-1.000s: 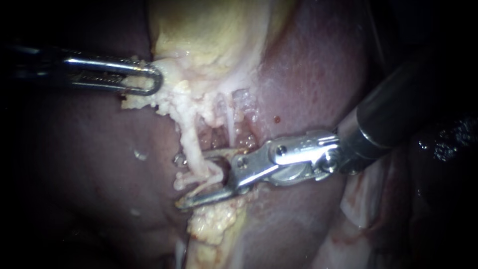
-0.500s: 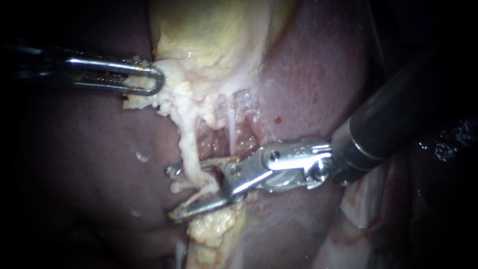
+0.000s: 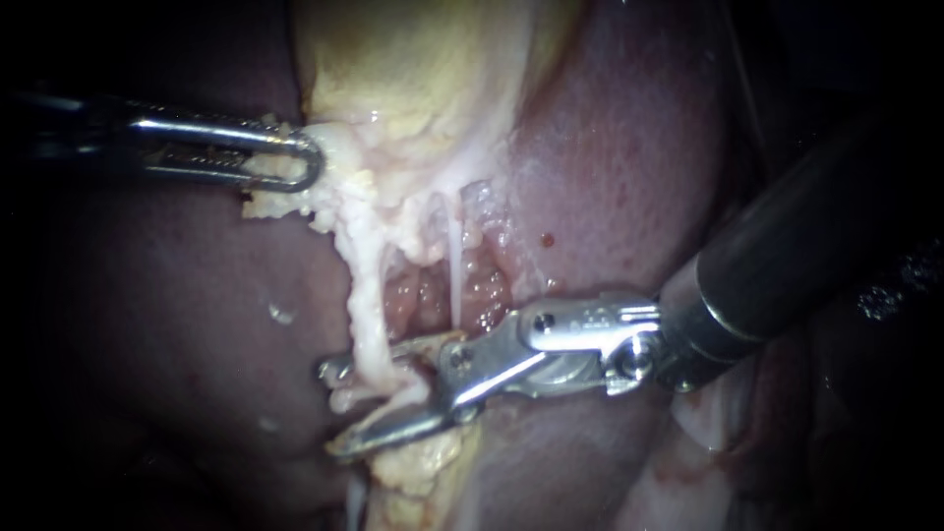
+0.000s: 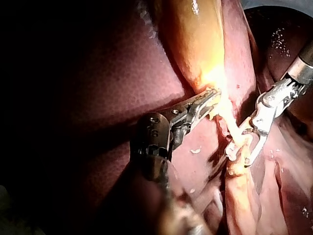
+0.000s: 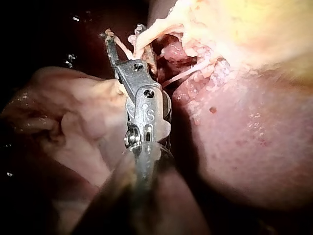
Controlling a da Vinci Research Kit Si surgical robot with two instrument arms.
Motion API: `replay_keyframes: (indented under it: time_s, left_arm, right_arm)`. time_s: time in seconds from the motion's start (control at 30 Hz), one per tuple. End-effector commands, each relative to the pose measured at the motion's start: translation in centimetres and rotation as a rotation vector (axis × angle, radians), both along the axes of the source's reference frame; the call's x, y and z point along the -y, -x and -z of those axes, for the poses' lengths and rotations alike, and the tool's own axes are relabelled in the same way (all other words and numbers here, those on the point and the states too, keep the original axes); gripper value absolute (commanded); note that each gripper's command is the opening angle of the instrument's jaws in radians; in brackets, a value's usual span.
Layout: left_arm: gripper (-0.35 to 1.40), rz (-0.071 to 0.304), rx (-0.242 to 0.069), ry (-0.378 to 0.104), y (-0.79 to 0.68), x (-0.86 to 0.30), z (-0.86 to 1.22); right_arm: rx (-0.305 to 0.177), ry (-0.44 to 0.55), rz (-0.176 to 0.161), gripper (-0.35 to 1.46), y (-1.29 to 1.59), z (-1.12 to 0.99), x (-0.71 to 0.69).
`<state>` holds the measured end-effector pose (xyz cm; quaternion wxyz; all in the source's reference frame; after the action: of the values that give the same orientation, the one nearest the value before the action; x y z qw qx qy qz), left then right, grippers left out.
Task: Clipping second clip left tube
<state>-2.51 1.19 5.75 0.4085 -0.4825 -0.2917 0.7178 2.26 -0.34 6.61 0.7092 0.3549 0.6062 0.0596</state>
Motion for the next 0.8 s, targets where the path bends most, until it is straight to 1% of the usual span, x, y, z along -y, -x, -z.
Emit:
replay_keyframes:
  time_s: [0.03,0.07,0.17,0.3,0.4,0.8]
  left_arm:
    - [-0.35,0.0,0.0,0.0,0.0,0.0,0.0]
    - [-0.35,0.0,0.0,0.0,0.0,0.0,0.0]
    - [-0.35,0.0,0.0,0.0,0.0,-0.01,-0.01]
    - [-0.35,0.0,0.0,0.0,0.0,-0.01,-0.01]
    - [-0.35,0.0,0.0,0.0,0.0,-0.01,-0.01]
    - [-0.35,0.0,0.001,0.0,0.0,-0.02,-0.02]
  right_arm:
    - [0.001,-0.003,0.001,0.04,0.0,-0.01,0.0]
    - [0.004,-0.009,0.001,-0.01,0.0,-0.01,0.0]
    - [0.014,-0.03,0.0,-0.09,0.01,0.0,0.0]
    - [0.053,-0.109,-0.002,-0.35,0.04,0.01,0.01]
    - [0.068,-0.141,-0.003,-0.35,0.06,0.0,0.01]
    - [0.068,-0.14,-0.003,-0.35,0.07,-0.02,0.01]
